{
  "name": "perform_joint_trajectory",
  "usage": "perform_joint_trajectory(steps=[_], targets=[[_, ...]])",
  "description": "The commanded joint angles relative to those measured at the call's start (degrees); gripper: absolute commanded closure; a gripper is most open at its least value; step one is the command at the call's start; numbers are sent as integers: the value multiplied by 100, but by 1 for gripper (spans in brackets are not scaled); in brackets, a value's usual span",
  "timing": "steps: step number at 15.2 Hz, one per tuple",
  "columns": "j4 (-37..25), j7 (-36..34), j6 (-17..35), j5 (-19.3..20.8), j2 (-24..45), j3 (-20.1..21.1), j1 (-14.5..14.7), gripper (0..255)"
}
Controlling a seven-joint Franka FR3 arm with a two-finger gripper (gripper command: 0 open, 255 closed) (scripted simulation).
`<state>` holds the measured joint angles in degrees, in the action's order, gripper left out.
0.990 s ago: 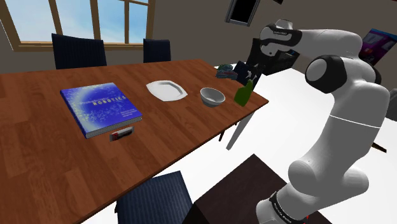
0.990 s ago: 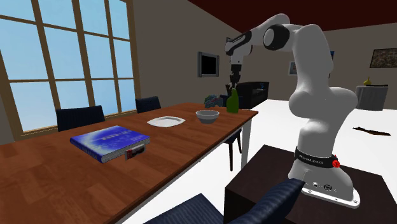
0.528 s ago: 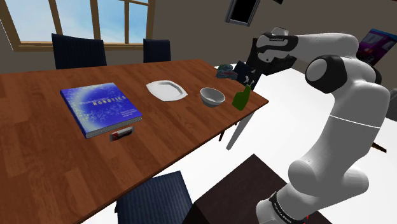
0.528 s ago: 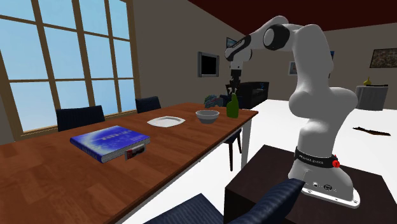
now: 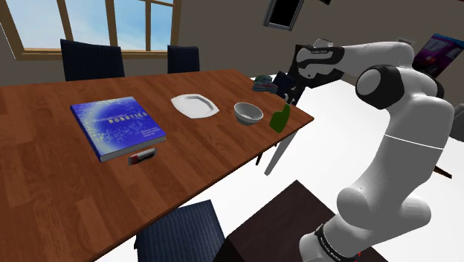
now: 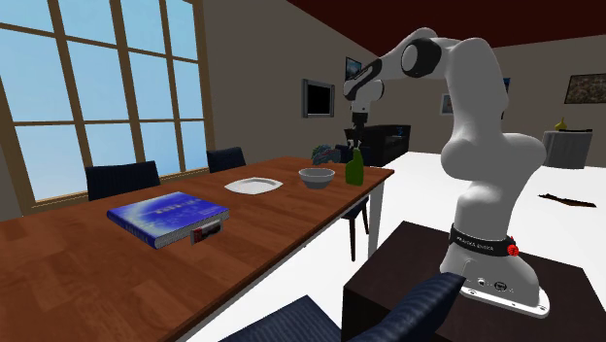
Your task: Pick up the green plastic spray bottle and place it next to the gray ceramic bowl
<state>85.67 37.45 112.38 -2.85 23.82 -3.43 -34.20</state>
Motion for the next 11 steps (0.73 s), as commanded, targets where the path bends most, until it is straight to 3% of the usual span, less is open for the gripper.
perform_joint_trajectory(steps=[1,4,5,11], targets=[[12,1,11,0,-4,0,0,255],[12,1,11,0,-4,0,0,255],[11,1,11,0,-4,0,0,0],[-113,-2,-159,4,-49,-3,-3,0]])
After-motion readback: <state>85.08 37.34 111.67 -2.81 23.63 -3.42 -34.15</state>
